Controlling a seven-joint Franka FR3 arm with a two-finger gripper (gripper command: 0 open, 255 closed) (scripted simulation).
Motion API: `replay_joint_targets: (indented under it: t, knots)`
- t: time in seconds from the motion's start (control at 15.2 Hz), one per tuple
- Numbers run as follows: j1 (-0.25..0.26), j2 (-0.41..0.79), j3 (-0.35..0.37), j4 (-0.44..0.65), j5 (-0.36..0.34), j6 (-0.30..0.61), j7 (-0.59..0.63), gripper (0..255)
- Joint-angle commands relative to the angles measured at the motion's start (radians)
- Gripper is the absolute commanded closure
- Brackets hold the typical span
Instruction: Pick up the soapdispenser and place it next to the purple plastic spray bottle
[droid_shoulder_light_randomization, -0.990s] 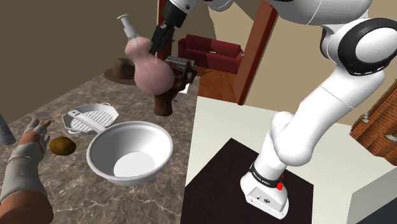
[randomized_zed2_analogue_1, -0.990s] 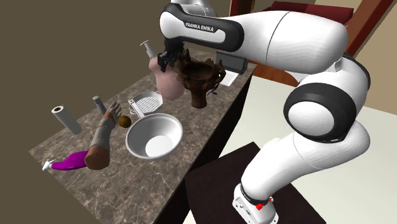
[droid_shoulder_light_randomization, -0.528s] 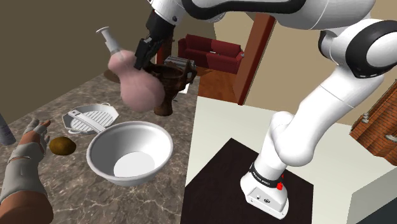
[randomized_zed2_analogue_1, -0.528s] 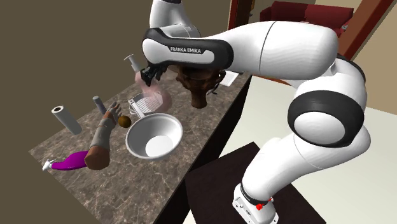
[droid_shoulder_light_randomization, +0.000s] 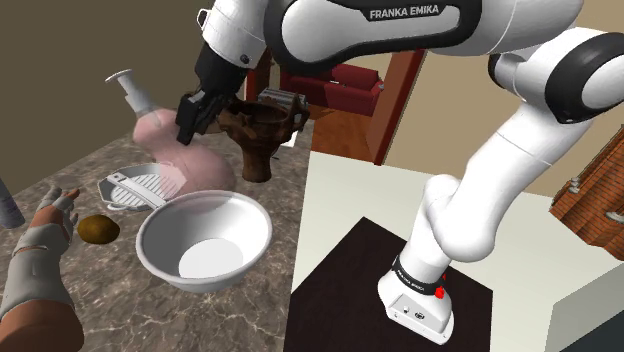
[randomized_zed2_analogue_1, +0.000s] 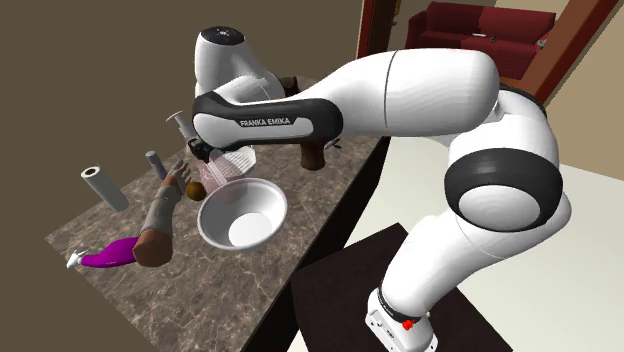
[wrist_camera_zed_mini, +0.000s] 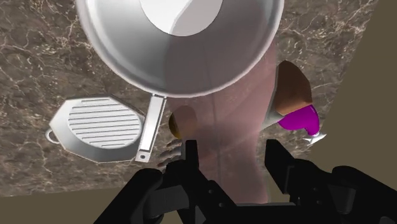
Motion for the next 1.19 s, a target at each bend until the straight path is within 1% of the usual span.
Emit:
replay_joint_targets:
  t: [0.0, 0.26, 0.53, 0.79, 1.12]
  knots:
    - [0.01, 0.024, 0.033, 0.002, -0.02, 0.026, 0.054, 255]
    - [0.031, 0.088, 0.1, 0.019, -0.076, 0.069, 0.171, 255]
    - [0.055, 0.169, 0.162, 0.057, -0.153, 0.101, 0.298, 255]
    - [0.089, 0.266, 0.211, 0.117, -0.252, 0.118, 0.434, 255]
    - [0.161, 0.408, 0.241, 0.222, -0.389, 0.113, 0.6, 255]
